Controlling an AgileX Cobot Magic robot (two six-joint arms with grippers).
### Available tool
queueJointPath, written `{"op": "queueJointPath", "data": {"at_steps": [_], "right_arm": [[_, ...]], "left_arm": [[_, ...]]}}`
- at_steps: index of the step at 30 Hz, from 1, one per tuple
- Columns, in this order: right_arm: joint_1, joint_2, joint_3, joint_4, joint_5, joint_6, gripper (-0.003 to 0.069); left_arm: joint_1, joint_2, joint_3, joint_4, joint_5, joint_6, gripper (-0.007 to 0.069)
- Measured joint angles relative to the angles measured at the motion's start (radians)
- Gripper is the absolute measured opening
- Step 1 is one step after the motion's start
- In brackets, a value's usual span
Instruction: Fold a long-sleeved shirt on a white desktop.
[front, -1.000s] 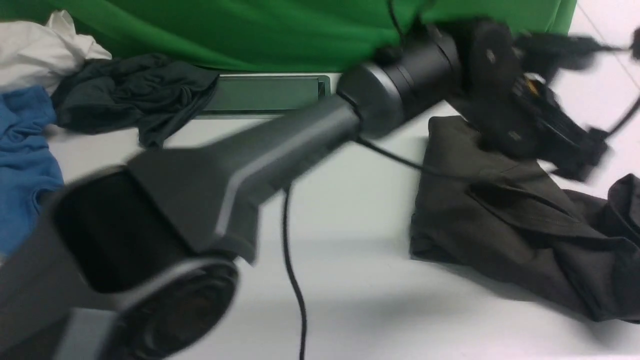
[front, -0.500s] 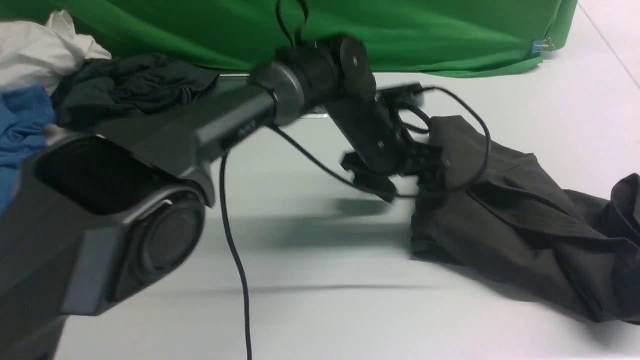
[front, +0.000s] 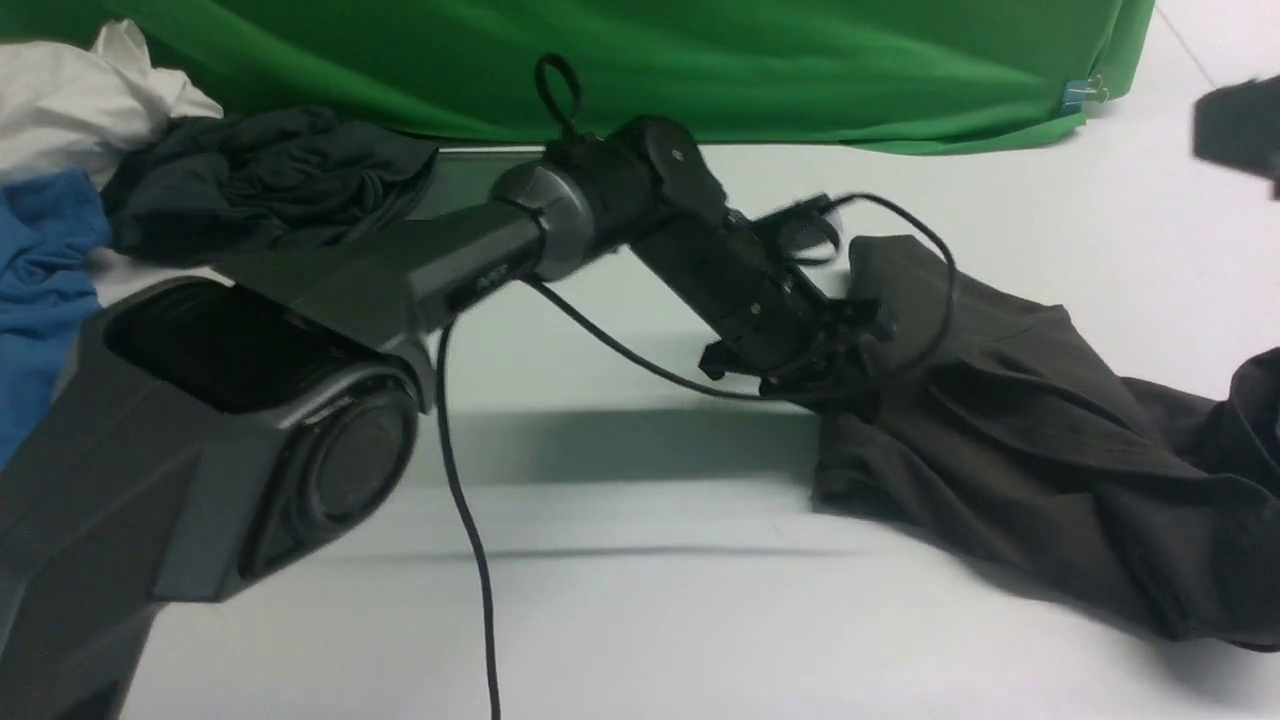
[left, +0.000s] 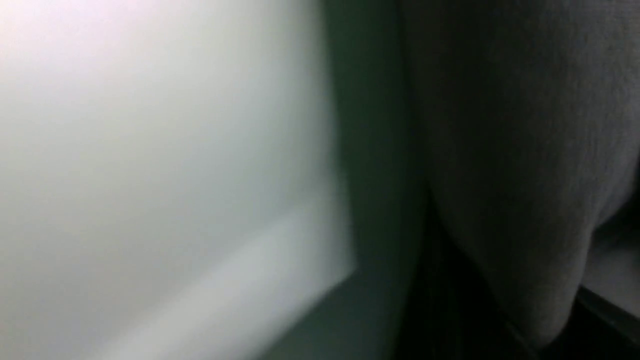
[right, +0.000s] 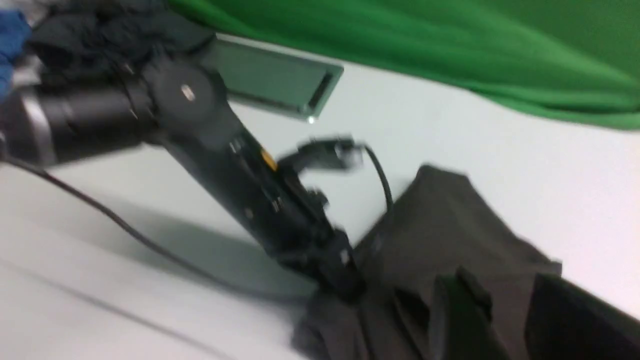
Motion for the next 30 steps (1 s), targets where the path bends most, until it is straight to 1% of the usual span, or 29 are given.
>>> {"op": "queueJointPath", "data": {"at_steps": [2, 3, 4, 6, 8, 10, 11, 12, 13, 14, 16, 17, 18, 20, 21, 22, 23, 24, 26, 28, 30], "right_arm": [[0.0, 0.036, -0.015, 0.0, 0.022, 0.0, 0.0237], [0.0, 0.039, -0.021, 0.0, 0.027, 0.0, 0.0241], [0.0, 0.068, -0.048, 0.0, 0.053, 0.0, 0.0271], [0.0, 0.11, -0.089, 0.0, 0.083, 0.0, 0.0303], [0.0, 0.153, -0.12, 0.0, 0.101, 0.0, 0.0323], [0.0, 0.178, -0.13, 0.0, 0.101, -0.001, 0.0328], [0.0, 0.199, -0.134, 0.0, 0.1, -0.004, 0.0331], [0.0, 0.235, -0.137, 0.0, 0.098, -0.017, 0.0334], [0.0, 0.24, -0.137, 0.0, 0.097, -0.017, 0.0334], [0.0, 0.267, -0.137, 0.0, 0.094, -0.029, 0.0335], [0.0, 0.326, -0.138, 0.001, 0.08, -0.054, 0.0336], [0.0, 0.341, -0.138, 0.008, 0.075, -0.062, 0.0336], [0.0, 0.375, -0.138, 0.024, 0.063, -0.081, 0.0336], [0.006, 0.431, -0.138, 0.056, 0.038, -0.129, 0.0336], [0.009, 0.444, -0.139, 0.06, 0.032, -0.134, 0.0336], [0.029, 0.497, -0.143, 0.083, 0.006, -0.189, 0.0336], [0.032, 0.504, -0.144, 0.085, 0.003, -0.202, 0.0336], [0.058, 0.553, -0.158, 0.095, -0.015, -0.238, 0.0336], [0.094, 0.621, -0.186, 0.102, -0.034, -0.263, 0.0336], [0.141, 0.695, -0.236, 0.107, -0.081, -0.285, 0.0336], [0.159, 0.722, -0.256, 0.109, -0.098, -0.297, 0.0336]], "left_arm": [[0.039, -0.006, 0.001, -0.002, 0.015, 0.003, 0.0101], [0.043, -0.008, 0.002, 0.0, 0.017, 0.003, 0.0101], [0.077, -0.022, 0.002, 0.039, 0.046, 0.003, 0.0101], [0.105, -0.052, 0.017, 0.119, 0.064, -0.01, 0.0101], [0.128, -0.096, 0.074, 0.182, 0.05, -0.027, 0.0101], [0.14, -0.138, 0.143, 0.206, 0.02, -0.03, 0.0101], [0.146, -0.167, 0.191, 0.213, -0.005, -0.027, 0.0101], [0.156, -0.228, 0.298, 0.221, -0.062, -0.015, 0.0101], [0.159, -0.244, 0.312, 0.221, -0.077, -0.013, 0.0101], [0.169, -0.299, 0.41, 0.23, -0.134, -0.004, 0.0101], [0.186, -0.372, 0.552, 0.262, -0.233, -0.007, 0.0101], [0.194, -0.391, 0.584, 0.269, -0.251, -0.012, 0.0101], [0.216, -0.43, 0.648, 0.295, -0.317, -0.025, 0.0101], [0.253, -0.467, 0.699, 0.317, -0.36, -0.032, 0.0101], [0.253, -0.467, 0.703, 0.322, -0.367, -0.032, 0.0101], [0.281, -0.487, 0.721, 0.34, -0.373, -0.042, 0.0111], [0.284, -0.488, 0.722, 0.341, -0.373, -0.042, 0.0111], [0.297, -0.496, 0.723, 0.352, -0.368, -0.053, 0.0129], [0.303, -0.499, 0.723, 0.364, -0.361, -0.068, 0.0181], [0.306, -0.499, 0.723, 0.378, -0.345, -0.079, 0.0289], [0.306, -0.5, 0.723, 0.387, -0.337, -0.08, 0.0344]]}}
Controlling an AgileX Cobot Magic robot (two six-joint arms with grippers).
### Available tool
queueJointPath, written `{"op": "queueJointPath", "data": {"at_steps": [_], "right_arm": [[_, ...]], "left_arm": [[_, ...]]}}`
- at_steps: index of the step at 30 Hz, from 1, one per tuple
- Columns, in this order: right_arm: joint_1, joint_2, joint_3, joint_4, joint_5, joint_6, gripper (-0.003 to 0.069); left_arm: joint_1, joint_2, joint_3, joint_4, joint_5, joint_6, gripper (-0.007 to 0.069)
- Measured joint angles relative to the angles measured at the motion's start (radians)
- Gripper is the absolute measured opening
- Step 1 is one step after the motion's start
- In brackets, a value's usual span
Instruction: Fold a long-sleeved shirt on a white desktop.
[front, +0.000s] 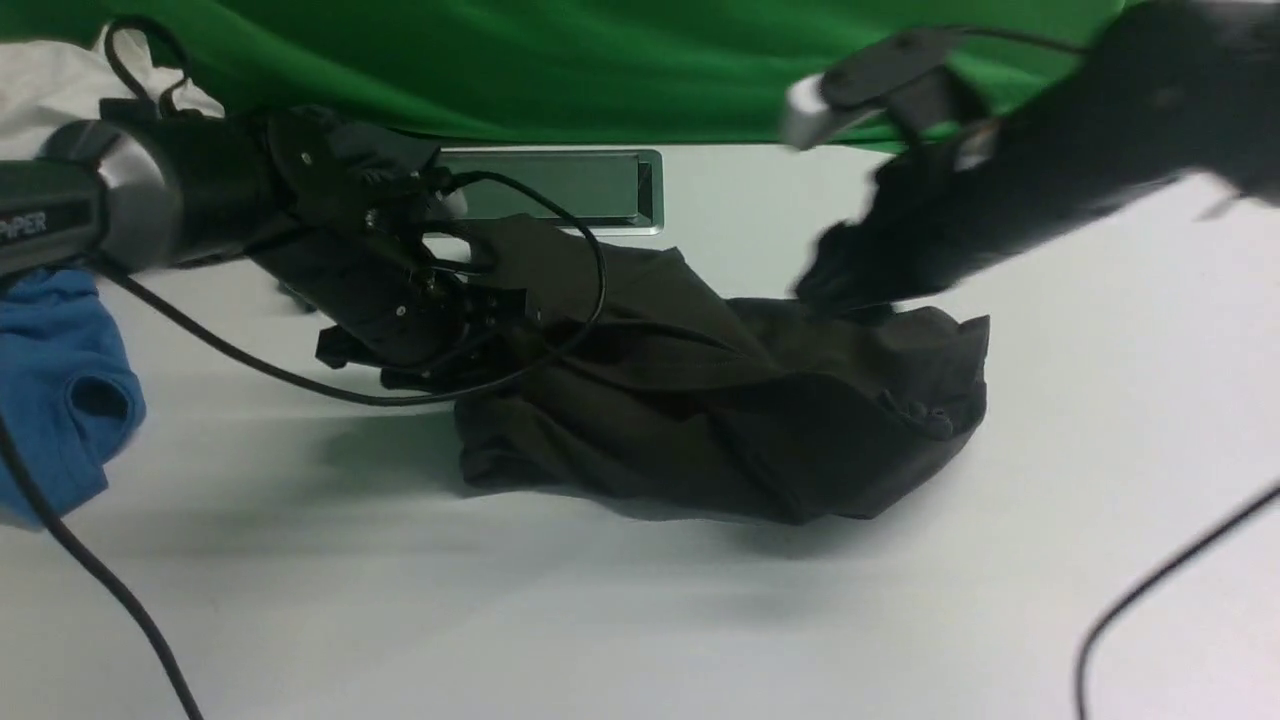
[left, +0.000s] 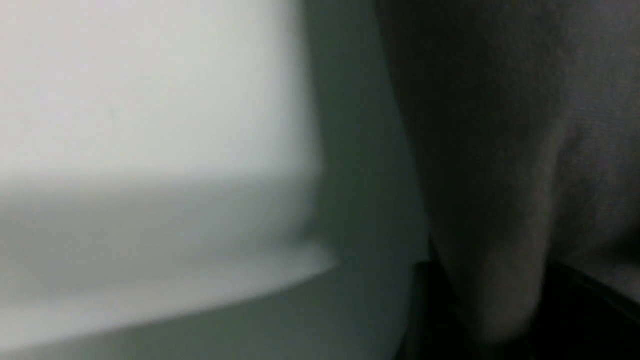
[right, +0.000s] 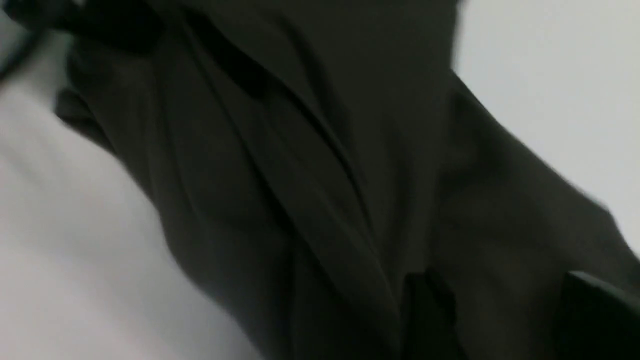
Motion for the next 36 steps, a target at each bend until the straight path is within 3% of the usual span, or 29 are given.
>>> {"op": "queueJointPath", "data": {"at_steps": [4, 7, 18, 27, 30, 36], "right_arm": [[0.062, 0.085, -0.083, 0.001, -0.042, -0.088, 0.0336], [0.1, 0.118, -0.131, 0.0, -0.055, -0.144, 0.0336], [0.175, 0.259, -0.202, -0.002, -0.128, -0.194, 0.0336], [0.185, 0.33, -0.202, -0.013, -0.253, -0.223, 0.0325], [0.185, 0.351, -0.202, -0.029, -0.272, -0.224, 0.0275], [0.159, 0.353, -0.202, -0.033, -0.298, -0.17, 0.0052]], "left_arm": [[0.01, -0.039, -0.01, 0.089, 0.07, -0.042, 0.06], [0.052, -0.091, -0.053, 0.187, 0.143, -0.136, 0.0671], [0.223, -0.261, -0.103, 0.263, 0.218, -0.2, 0.0693], [0.232, -0.262, -0.103, 0.262, 0.228, -0.196, 0.0694], [0.233, -0.262, -0.103, 0.262, 0.222, -0.187, 0.0694], [0.233, -0.262, -0.103, 0.262, 0.22, -0.181, 0.0687]]}}
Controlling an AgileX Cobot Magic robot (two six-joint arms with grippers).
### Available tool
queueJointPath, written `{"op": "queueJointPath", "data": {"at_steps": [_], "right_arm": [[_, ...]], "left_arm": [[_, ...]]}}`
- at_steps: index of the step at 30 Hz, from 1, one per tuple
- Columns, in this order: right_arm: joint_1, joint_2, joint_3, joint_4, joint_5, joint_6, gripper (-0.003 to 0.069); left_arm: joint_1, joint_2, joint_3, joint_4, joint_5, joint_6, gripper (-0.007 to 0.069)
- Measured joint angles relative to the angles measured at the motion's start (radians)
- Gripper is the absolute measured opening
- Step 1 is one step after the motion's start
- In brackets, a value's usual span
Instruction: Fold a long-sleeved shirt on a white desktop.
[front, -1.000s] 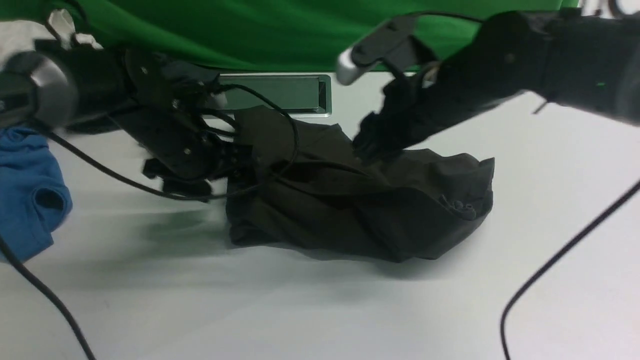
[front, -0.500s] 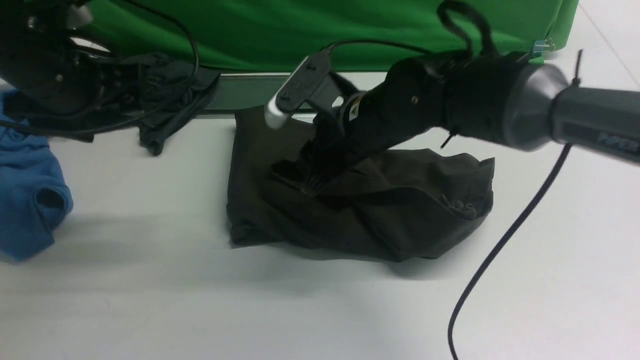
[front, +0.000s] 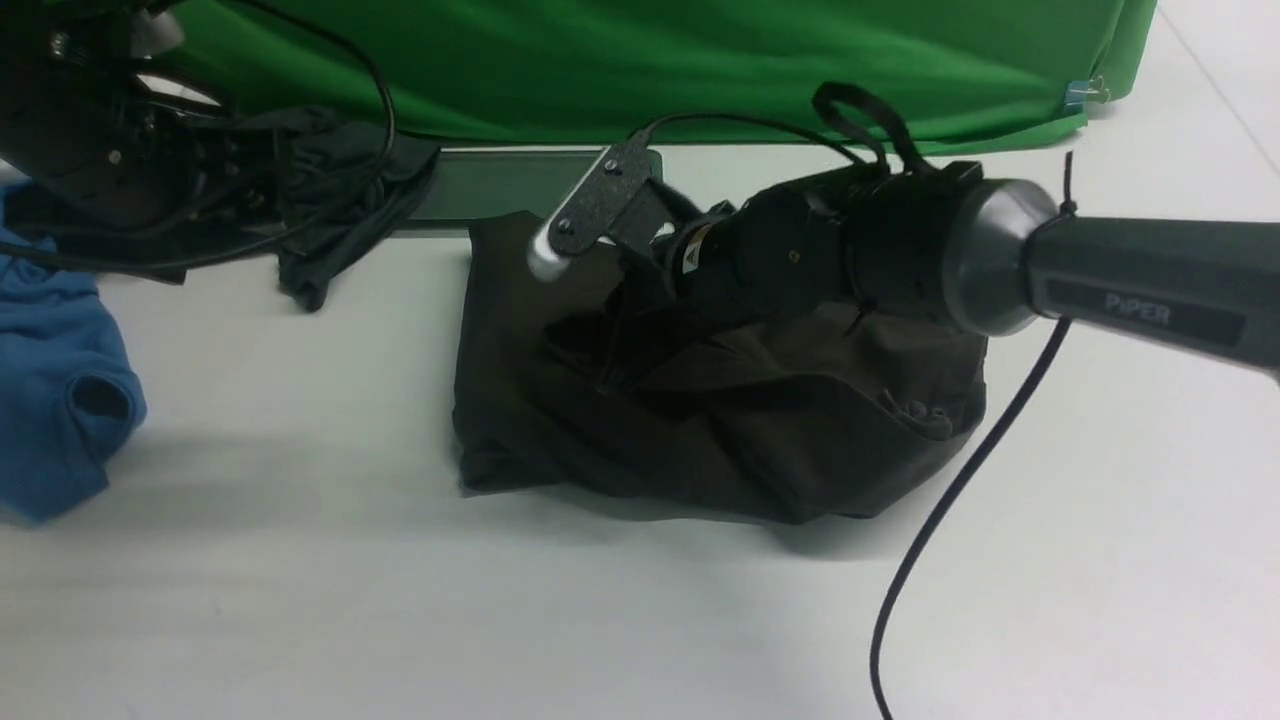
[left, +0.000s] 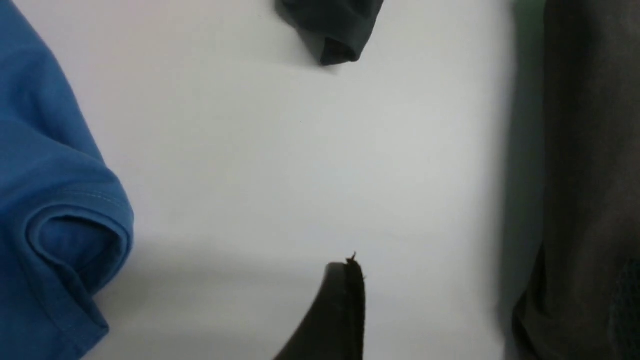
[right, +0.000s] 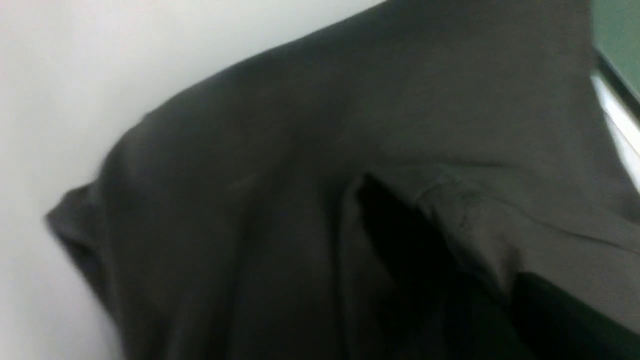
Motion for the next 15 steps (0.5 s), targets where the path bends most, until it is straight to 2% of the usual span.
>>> {"op": "queueJointPath", "data": {"at_steps": [4, 11, 15], "right_arm": [[-0.06, -0.036, 0.0, -0.001, 0.005, 0.034, 0.0019], [-0.232, -0.106, -0.001, -0.001, 0.016, 0.046, 0.0017], [-0.369, -0.087, -0.001, -0.001, 0.016, 0.046, 0.0029]], "left_arm": [[0.0, 0.0, 0.0, 0.0, 0.002, 0.005, 0.0676], [0.0, 0.0, 0.0, 0.0, 0.003, 0.007, 0.0666], [0.0, 0.0, 0.0, 0.0, 0.003, 0.011, 0.0653]]}}
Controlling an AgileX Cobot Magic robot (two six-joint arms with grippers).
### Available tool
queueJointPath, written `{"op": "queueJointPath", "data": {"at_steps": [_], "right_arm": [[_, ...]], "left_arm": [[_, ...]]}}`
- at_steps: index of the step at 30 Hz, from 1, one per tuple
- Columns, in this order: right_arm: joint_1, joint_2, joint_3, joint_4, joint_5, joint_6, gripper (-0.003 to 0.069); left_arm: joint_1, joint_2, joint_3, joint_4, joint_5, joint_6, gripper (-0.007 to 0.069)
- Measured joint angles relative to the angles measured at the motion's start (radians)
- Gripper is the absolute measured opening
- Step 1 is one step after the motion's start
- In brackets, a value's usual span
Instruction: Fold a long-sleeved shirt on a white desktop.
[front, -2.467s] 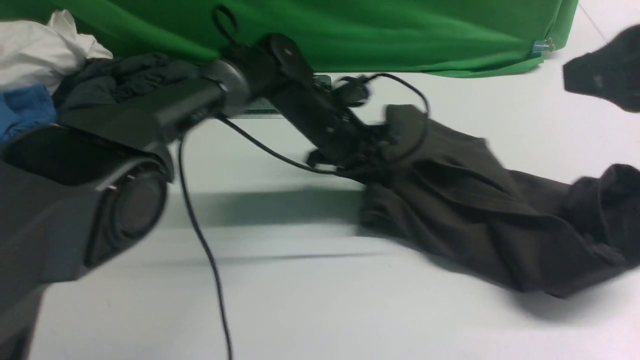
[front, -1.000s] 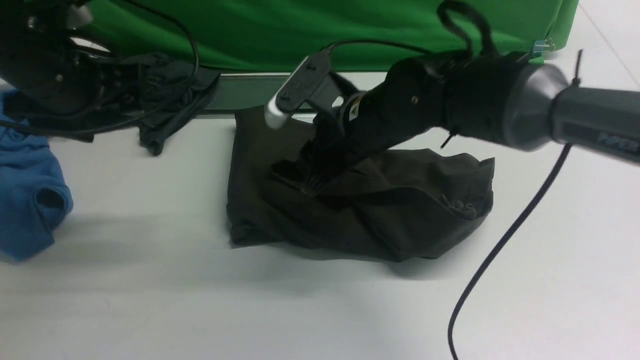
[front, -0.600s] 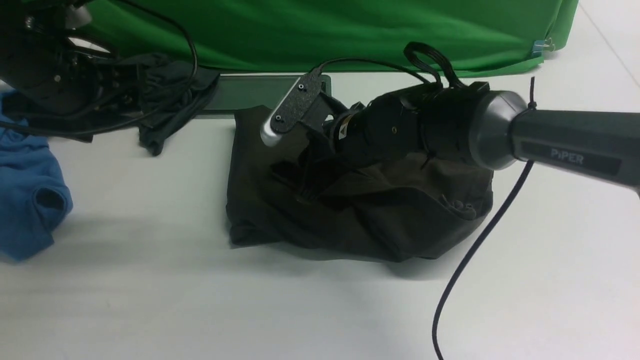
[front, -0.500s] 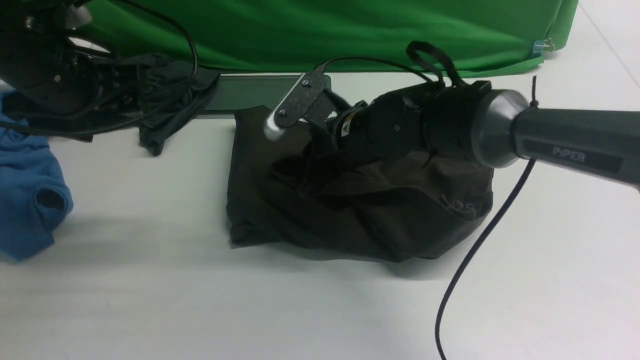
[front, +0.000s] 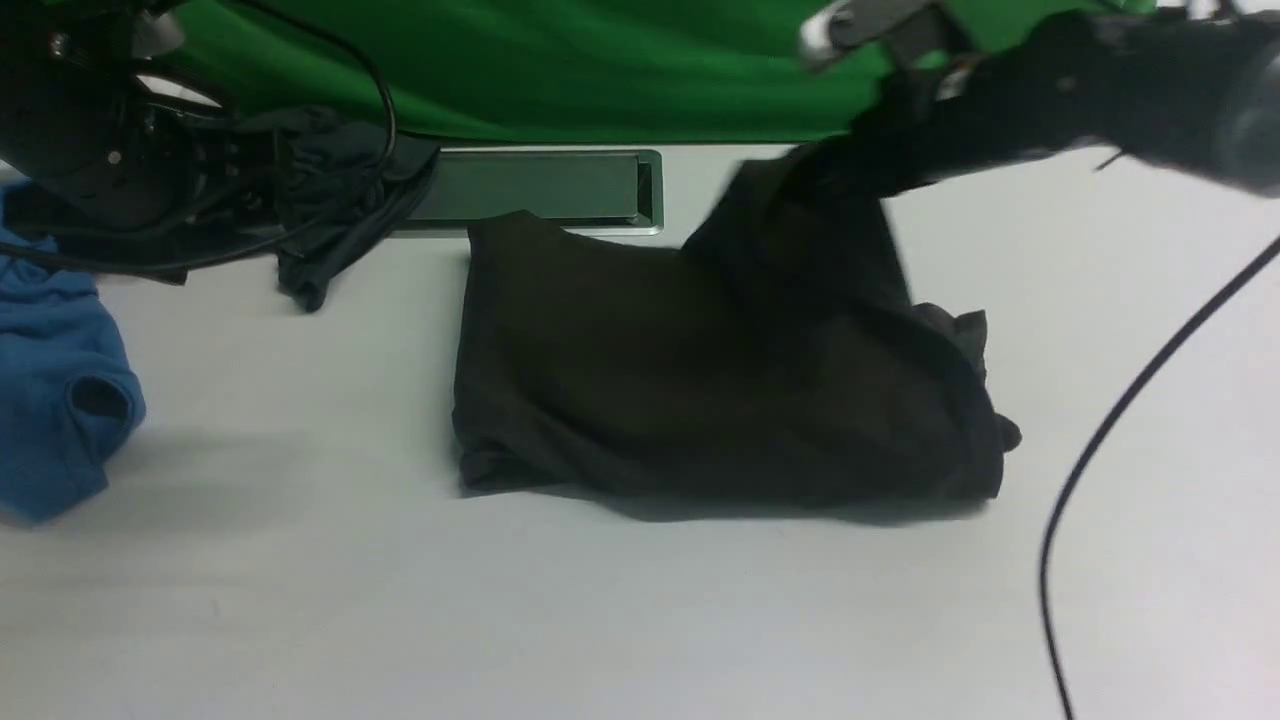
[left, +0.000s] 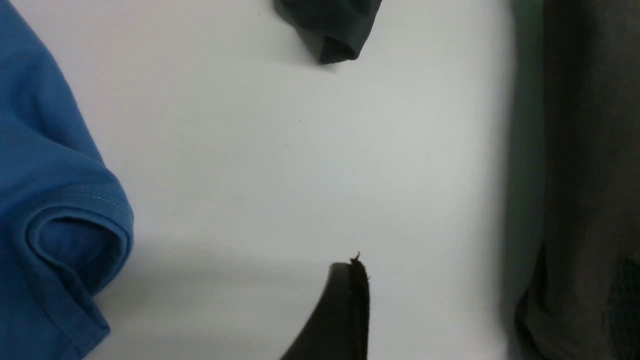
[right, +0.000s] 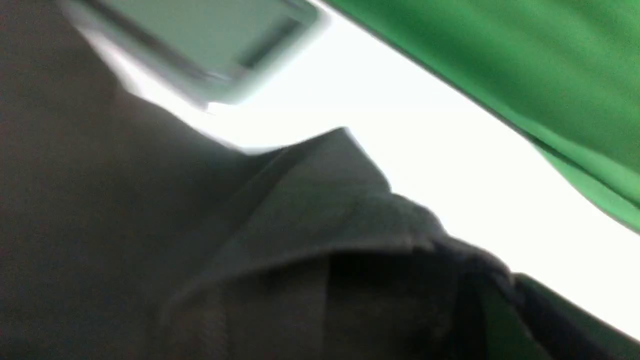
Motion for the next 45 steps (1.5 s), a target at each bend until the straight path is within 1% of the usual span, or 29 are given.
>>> {"op": "queueJointPath", "data": {"at_steps": [4, 6, 7, 9, 12, 13, 14, 15, 17, 19, 21, 23, 24, 25, 26, 27, 28, 31, 33, 34, 36, 38, 39, 40, 41, 42, 43, 44, 45], "right_arm": [[-0.068, 0.036, 0.0, 0.0, -0.013, 0.017, 0.0072], [-0.112, 0.064, 0.0, -0.002, -0.015, 0.059, 0.0153], [-0.115, 0.064, 0.0, -0.002, -0.015, 0.06, 0.0161], [-0.14, 0.067, 0.0, -0.002, 0.004, 0.082, 0.0293], [-0.151, 0.05, 0.0, -0.003, 0.028, 0.098, 0.0388], [-0.153, 0.018, 0.0, -0.003, 0.055, 0.119, 0.0449], [-0.153, 0.018, 0.0, -0.003, 0.055, 0.122, 0.0449], [-0.148, -0.029, 0.0, 0.001, 0.08, 0.152, 0.0477], [-0.134, -0.08, 0.0, 0.001, 0.102, 0.18, 0.0481], [-0.102, -0.127, 0.0, 0.003, 0.149, 0.194, 0.0462], [-0.073, -0.153, -0.002, 0.004, 0.198, 0.199, 0.0409], [-0.051, -0.165, -0.002, 0.008, 0.243, 0.203, 0.0291], [-0.051, -0.167, -0.002, 0.009, 0.248, 0.205, 0.0276], [-0.049, -0.175, -0.002, 0.01, 0.28, 0.219, 0.0165], [-0.058, -0.192, -0.001, 0.009, 0.312, 0.236, 0.0088], [-0.064, -0.202, 0.0, 0.009, 0.324, 0.245, 0.0068], [-0.075, -0.227, 0.0, 0.008, 0.347, 0.253, 0.0043], [-0.094, -0.304, 0.01, 0.003, 0.378, 0.269, 0.0023], [-0.096, -0.394, 0.046, 0.004, 0.369, 0.283, 0.0019], [-0.096, -0.439, 0.075, 0.005, 0.355, 0.299, 0.0019], [-0.091, -0.519, 0.141, 0.006, 0.315, 0.324, 0.0019], [-0.083, -0.653, 0.281, 0.006, 0.208, 0.35, 0.0019], [-0.08, -0.665, 0.294, 0.005, 0.196, 0.352, 0.0019], [-0.075, -0.713, 0.35, 0.004, 0.15, 0.353, 0.0019], [-0.057, -0.811, 0.456, 0.004, 0.048, 0.354, 0.0019], [-0.052, -0.823, 0.487, 0.004, 0.035, 0.354, 0.0019], [-0.028, -0.932, 0.617, 0.005, -0.082, 0.35, 0.0019], [-0.022, -0.944, 0.65, 0.005, -0.096, 0.349, 0.0019], [-0.008, -1.004, 0.733, 0.005, -0.161, 0.346, 0.002]], "left_arm": [[0.0, 0.0, 0.0, 0.0, 0.0, 0.004, 0.0643], [0.0, 0.0, 0.0, 0.0, 0.0, 0.009, 0.0633], [0.0, 0.0, 0.0, 0.0, 0.0, 0.01, 0.0631], [0.0, 0.0, 0.0, 0.0, 0.0, 0.012, 0.0622], [0.0, 0.0, 0.0, 0.0, 0.0, 0.012, 0.0617], [0.0, 0.0, 0.0, -0.001, 0.0, 0.02, 0.0615], [0.0, 0.0, 0.0, -0.001, 0.0, 0.02, 0.0615], [0.0, 0.0, 0.0, -0.012, 0.0, 0.02, 0.0612], [0.0, 0.0, 0.0, -0.03, 0.001, 0.02, 0.0603], [0.0, 0.0, 0.0, -0.056, 0.008, 0.036, 0.0596], [0.0, 0.0, 0.0, -0.07, 0.017, 0.058, 0.059], [0.0, 0.0, 0.0, -0.097, 0.039, 0.097, 0.058], [0.0, 0.0, 0.0, -0.106, 0.045, 0.107, 0.0578], [0.0, -0.001, 0.0, -0.144, 0.061, 0.148, 0.0563], [0.0, -0.003, 0.0, -0.194, 0.072, 0.186, 0.0547], [0.0, -0.006, 0.0, -0.236, 0.079, 0.215, 0.0533], [0.0, -0.012, 0.0, -0.311, 0.088, 0.266, 0.0507], [-0.016, -0.026, 0.0, -0.478, 0.105, 0.381, 0.0441], [-0.061, -0.032, 0.0, -0.584, 0.109, 0.461, 0.0357], [-0.091, -0.033, 0.0, -0.603, 0.114, 0.479, 0.0326], [-0.155, -0.034, 0.0, -0.598, 0.125, 0.496, 0.0253], [-0.237, -0.039, 0.0, -0.559, 0.14, 0.494, 0.0164], [-0.244, -0.039, 0.0, -0.549, 0.142, 0.493, 0.0156], [-0.271, -0.046, 0.0, -0.528, 0.143, 0.485, 0.0127], [-0.319, -0.062, 0.0, -0.479, 0.145, 0.459, 0.0068], [-0.324, -0.064, 0.0, -0.473, 0.145, 0.459, 0.0068], [-0.366, -0.095, 0.0, -0.401, 0.15, 0.408, 0.0028], [-0.371, -0.099, 0.0, -0.392, 0.151, 0.408, 0.0028], [-0.39, -0.121, 0.002, -0.354, 0.156, 0.374, 0.0019]]}}
